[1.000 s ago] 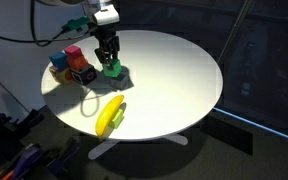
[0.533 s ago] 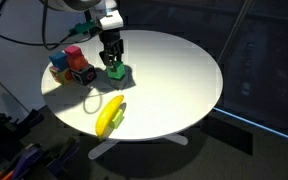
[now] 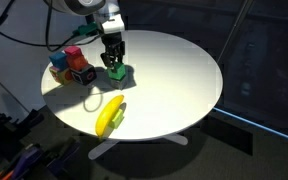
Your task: Put the green block on the grey block
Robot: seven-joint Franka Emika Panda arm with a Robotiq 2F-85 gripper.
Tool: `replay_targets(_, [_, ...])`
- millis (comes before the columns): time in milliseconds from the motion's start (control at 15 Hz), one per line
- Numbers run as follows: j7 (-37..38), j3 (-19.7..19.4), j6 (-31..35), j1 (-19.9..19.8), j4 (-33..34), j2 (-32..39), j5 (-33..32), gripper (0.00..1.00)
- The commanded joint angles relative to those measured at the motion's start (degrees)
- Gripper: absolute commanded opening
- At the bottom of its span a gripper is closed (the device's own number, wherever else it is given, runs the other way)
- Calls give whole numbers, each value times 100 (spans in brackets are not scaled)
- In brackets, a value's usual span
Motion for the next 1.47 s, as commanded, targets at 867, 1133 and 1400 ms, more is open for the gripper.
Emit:
replay_targets(867, [-133,-42,-113,-77,159,82,117,30])
replay_targets(1133, [-137,-32,-118,-77,148,93,129,30])
replay_targets(1400, [-137,-32,-120,-76,144,123,133,30])
